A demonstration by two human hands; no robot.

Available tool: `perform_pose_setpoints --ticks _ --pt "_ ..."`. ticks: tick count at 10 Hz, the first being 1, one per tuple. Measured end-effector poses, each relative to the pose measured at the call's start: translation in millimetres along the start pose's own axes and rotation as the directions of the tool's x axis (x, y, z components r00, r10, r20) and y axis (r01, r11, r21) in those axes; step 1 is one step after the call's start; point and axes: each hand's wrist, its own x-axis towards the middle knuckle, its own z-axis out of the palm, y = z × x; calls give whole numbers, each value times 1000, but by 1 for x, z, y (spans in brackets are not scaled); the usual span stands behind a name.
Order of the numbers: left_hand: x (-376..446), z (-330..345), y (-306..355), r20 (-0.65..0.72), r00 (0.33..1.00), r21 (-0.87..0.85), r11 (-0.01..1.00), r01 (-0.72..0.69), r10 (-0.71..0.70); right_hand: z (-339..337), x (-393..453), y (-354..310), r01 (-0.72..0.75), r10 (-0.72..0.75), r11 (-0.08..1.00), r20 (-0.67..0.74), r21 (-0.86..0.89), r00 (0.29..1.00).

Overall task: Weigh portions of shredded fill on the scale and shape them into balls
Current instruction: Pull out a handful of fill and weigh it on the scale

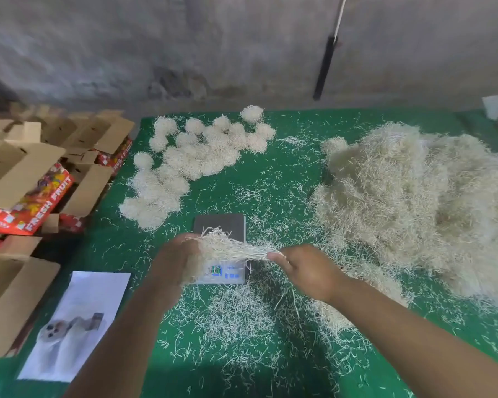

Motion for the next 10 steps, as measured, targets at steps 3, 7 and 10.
perform_pose_setpoints --ticks 3,7,10 --pt "31 -66 18 -65 998 126 992 -10 19 -37 -13 148 -704 710 700 -213 118 671" --pt "110 -58 -1 90 986 294 943 -159 139 15 36 52 -501 532 840 -134 210 836" --pt "205 -6 11 473 827 669 486 -562 305 83 42 6 -435 420 848 117 301 900"
